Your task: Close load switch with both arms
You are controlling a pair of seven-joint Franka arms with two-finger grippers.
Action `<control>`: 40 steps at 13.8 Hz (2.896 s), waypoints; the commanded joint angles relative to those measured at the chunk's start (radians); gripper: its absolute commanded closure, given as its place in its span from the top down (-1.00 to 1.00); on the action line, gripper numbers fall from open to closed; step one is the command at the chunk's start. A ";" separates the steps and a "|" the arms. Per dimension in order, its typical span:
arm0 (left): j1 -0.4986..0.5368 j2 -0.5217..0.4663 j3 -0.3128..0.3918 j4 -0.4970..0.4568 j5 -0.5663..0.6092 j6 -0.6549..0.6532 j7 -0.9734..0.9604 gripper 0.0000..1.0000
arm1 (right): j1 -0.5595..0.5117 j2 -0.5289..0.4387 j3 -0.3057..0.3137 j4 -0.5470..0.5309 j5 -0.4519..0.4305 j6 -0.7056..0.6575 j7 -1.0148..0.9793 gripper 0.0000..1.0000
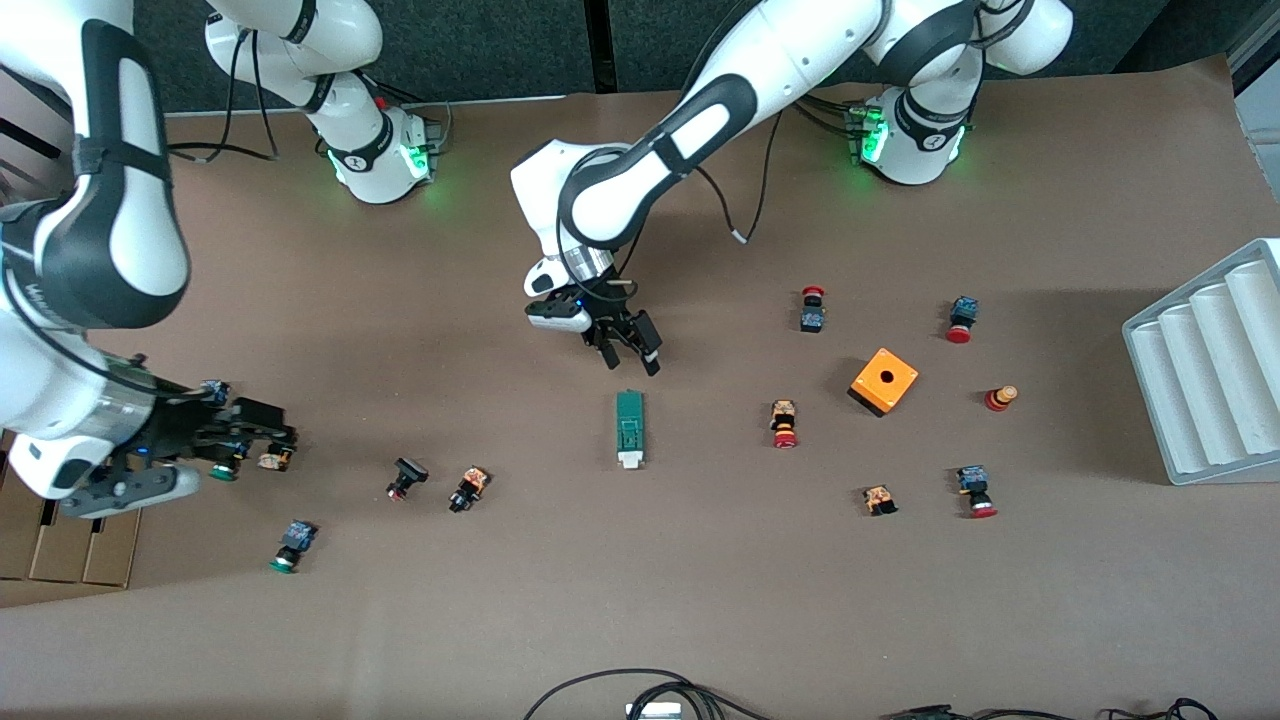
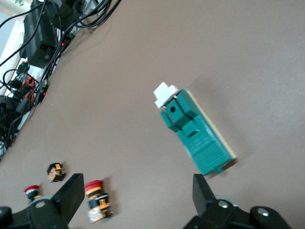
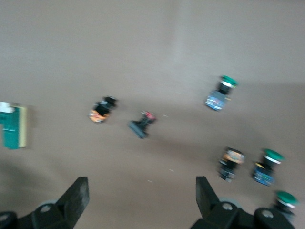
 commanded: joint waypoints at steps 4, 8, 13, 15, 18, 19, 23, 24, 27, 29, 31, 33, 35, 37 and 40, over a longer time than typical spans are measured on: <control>0.105 -0.125 -0.002 -0.013 -0.219 -0.007 0.400 1.00 | -0.038 -0.038 -0.015 0.004 -0.112 -0.057 0.006 1.00; 0.226 -0.175 -0.003 0.039 -0.435 -0.007 0.541 1.00 | -0.040 -0.081 -0.028 0.004 -0.112 -0.141 0.009 1.00; 0.378 -0.258 -0.005 0.048 -0.682 -0.005 0.577 1.00 | -0.063 -0.128 -0.074 0.005 -0.096 -0.184 0.009 1.00; 0.452 -0.300 -0.005 0.048 -0.774 -0.007 0.584 1.00 | -0.075 -0.128 -0.081 0.005 -0.095 -0.178 0.005 1.00; 0.547 -0.373 -0.003 0.048 -0.859 -0.028 0.595 1.00 | -0.072 -0.121 -0.076 0.004 -0.092 -0.186 0.015 1.00; 0.582 -0.392 -0.003 0.048 -0.864 -0.042 0.595 1.00 | -0.061 -0.119 -0.073 0.004 -0.092 -0.186 0.018 1.00; 0.689 -0.473 -0.002 0.050 -0.864 -0.123 0.595 1.00 | -0.049 -0.151 -0.009 -0.013 -0.104 -0.151 0.239 1.00; 0.716 -0.493 -0.002 0.048 -0.862 -0.163 0.597 1.00 | -0.072 -0.168 0.010 -0.025 -0.107 -0.146 0.241 1.00; 0.804 -0.530 -0.002 0.048 -0.862 -0.267 0.612 1.00 | -0.084 -0.200 0.010 -0.042 -0.107 -0.141 0.247 1.00; 0.878 -0.534 -0.002 0.048 -0.887 -0.295 0.748 1.00 | -0.084 -0.234 0.010 -0.059 -0.106 -0.141 0.250 1.00; 0.958 -0.536 0.000 0.048 -0.940 -0.297 0.843 1.00 | -0.087 -0.269 0.010 -0.090 -0.106 -0.143 0.238 1.00; 1.028 -0.535 0.000 0.044 -0.957 -0.297 0.911 1.00 | -0.078 -0.259 0.010 -0.076 -0.106 -0.160 0.235 1.00; 1.096 -0.528 -0.002 0.048 -0.962 -0.295 0.980 1.00 | -0.077 -0.259 0.011 -0.075 -0.107 -0.172 0.224 1.00; 1.110 -0.536 0.003 0.047 -0.965 -0.306 1.000 1.00 | -0.078 -0.256 0.010 -0.058 -0.109 -0.204 0.161 1.00; 1.124 -0.533 0.003 0.048 -0.965 -0.352 1.003 1.00 | -0.074 -0.254 0.010 -0.056 -0.107 -0.209 0.156 1.00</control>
